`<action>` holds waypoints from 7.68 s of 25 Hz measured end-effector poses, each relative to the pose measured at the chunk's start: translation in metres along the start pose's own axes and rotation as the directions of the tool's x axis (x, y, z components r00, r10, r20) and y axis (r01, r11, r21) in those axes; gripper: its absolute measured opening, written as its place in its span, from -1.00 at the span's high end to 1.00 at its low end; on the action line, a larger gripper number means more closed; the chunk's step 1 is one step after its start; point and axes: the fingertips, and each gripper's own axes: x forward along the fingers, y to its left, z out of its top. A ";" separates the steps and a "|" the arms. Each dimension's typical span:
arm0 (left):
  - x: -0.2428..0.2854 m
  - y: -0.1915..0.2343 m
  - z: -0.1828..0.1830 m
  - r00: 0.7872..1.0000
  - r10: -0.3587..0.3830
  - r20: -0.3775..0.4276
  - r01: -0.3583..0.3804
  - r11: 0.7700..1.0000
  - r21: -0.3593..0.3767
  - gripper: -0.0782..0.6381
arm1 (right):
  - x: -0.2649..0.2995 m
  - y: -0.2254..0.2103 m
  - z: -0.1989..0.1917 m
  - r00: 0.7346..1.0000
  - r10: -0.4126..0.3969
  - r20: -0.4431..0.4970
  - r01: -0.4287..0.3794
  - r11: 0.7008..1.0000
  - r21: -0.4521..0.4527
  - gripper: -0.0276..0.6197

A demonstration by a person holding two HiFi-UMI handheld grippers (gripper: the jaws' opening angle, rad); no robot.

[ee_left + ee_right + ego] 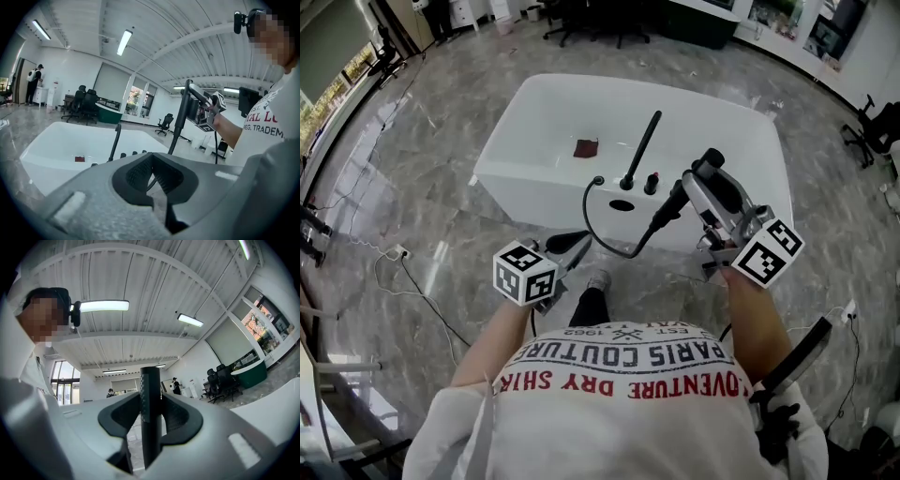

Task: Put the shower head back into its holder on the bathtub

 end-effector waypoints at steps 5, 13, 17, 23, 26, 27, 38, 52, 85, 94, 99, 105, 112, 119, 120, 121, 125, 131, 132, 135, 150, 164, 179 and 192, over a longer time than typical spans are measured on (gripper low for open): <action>0.036 0.020 -0.017 0.996 -0.055 -0.066 0.057 0.998 0.032 0.78 | 0.023 -0.030 -0.013 0.998 -0.042 -0.047 0.042 0.999 0.002 0.47; 0.091 0.077 -0.029 0.984 -0.135 -0.117 0.147 0.984 0.103 0.77 | 0.088 -0.075 0.002 0.997 -0.047 -0.065 0.044 0.998 -0.042 0.48; 0.119 0.098 -0.051 0.968 -0.157 -0.195 0.179 0.978 0.104 0.53 | 0.108 -0.087 0.018 0.999 -0.026 -0.036 0.026 1.000 -0.009 0.47; 0.157 0.120 -0.099 0.924 -0.147 -0.353 0.210 0.967 0.147 0.31 | 0.119 -0.094 0.028 0.999 -0.026 -0.031 0.027 0.999 0.044 0.47; 0.174 0.121 -0.123 0.895 -0.145 -0.422 0.242 0.952 0.188 0.28 | 0.120 -0.087 0.032 0.999 -0.014 -0.040 0.016 0.999 0.029 0.47; 0.179 0.119 -0.130 0.887 -0.142 -0.440 0.253 0.945 0.206 0.27 | 0.121 -0.086 0.034 0.999 -0.014 -0.041 0.015 1.000 0.022 0.47; 0.236 0.085 -0.187 0.845 -0.079 -0.529 0.303 0.886 0.351 0.24 | 0.094 -0.078 0.054 1.000 0.005 -0.026 -0.003 0.997 0.073 0.47; 0.215 0.113 -0.212 0.797 -0.069 -0.600 0.343 0.869 0.355 0.61 | 0.095 -0.092 0.043 0.997 -0.072 -0.043 0.073 0.997 0.036 0.48; 0.093 0.159 0.059 0.986 0.161 -0.040 -0.115 0.841 0.528 0.61 | 0.018 -0.101 -0.045 0.966 -0.234 -0.111 0.245 0.963 0.108 0.48; 0.107 0.142 0.130 0.996 0.079 0.044 -0.090 0.809 0.581 0.61 | 0.025 -0.103 -0.034 0.969 -0.238 -0.066 0.244 0.964 0.102 0.48; 0.123 0.144 0.171 0.998 0.022 0.064 -0.056 0.794 0.606 0.61 | 0.038 -0.116 -0.015 0.964 -0.264 -0.041 0.266 0.960 0.086 0.48; 0.164 0.150 0.210 0.997 -0.052 0.054 0.008 0.786 0.618 0.61 | 0.052 -0.144 0.010 0.944 -0.329 -0.031 0.331 0.942 0.055 0.48; 0.197 0.166 0.212 0.994 -0.098 0.045 0.053 0.807 0.588 0.61 | 0.053 -0.165 0.006 0.921 -0.390 -0.017 0.391 0.918 0.062 0.48; 0.221 0.173 0.204 0.988 -0.154 0.016 0.122 0.841 0.526 0.61 | 0.058 -0.187 -0.003 0.900 -0.435 -0.039 0.437 0.896 0.076 0.48; 0.225 0.174 0.201 0.988 -0.156 0.010 0.128 0.843 0.522 0.61 | 0.057 -0.190 -0.005 0.897 -0.440 -0.043 0.442 0.894 0.078 0.48; 0.230 0.175 0.197 0.988 -0.157 0.004 0.133 0.848 0.513 0.61 | 0.056 -0.193 -0.007 0.895 -0.444 -0.047 0.447 0.891 0.080 0.48; 0.244 0.186 0.181 0.987 -0.160 -0.011 0.147 0.873 0.464 0.61 | 0.053 -0.203 -0.016 0.884 -0.464 -0.065 0.468 0.879 0.093 0.48; 0.258 0.206 0.150 0.989 -0.134 -0.062 0.148 0.900 0.411 0.61 | 0.048 -0.216 -0.025 0.867 -0.490 -0.091 0.497 0.862 0.097 0.48; 0.258 0.210 0.145 0.989 -0.130 -0.074 0.148 0.905 0.400 0.61 | 0.048 -0.218 -0.026 0.865 -0.494 -0.093 0.501 0.860 0.096 0.48; 0.261 0.222 0.124 0.988 -0.108 -0.108 0.141 0.917 0.373 0.61 | 0.047 -0.223 -0.028 0.858 -0.504 -0.099 0.512 0.854 0.095 0.48; 0.260 0.274 0.027 0.958 -0.026 -0.286 0.099 0.965 0.243 0.61 | 0.055 -0.229 -0.042 0.847 -0.512 -0.140 0.526 0.846 0.089 0.48; 0.245 0.277 -0.081 0.877 0.017 -0.481 0.140 0.947 0.289 0.59 | 0.054 -0.228 -0.038 0.841 -0.523 -0.138 0.534 0.843 0.059 0.48; 0.224 0.257 -0.116 0.849 0.008 -0.529 0.123 0.970 0.212 0.53 | 0.061 -0.226 -0.049 0.863 -0.482 -0.150 0.497 0.864 0.081 0.48; 0.174 0.235 -0.052 0.938 -0.117 -0.327 0.130 0.991 0.019 0.78 | 0.132 -0.212 -0.086 0.907 -0.360 -0.220 0.379 0.924 0.049 0.48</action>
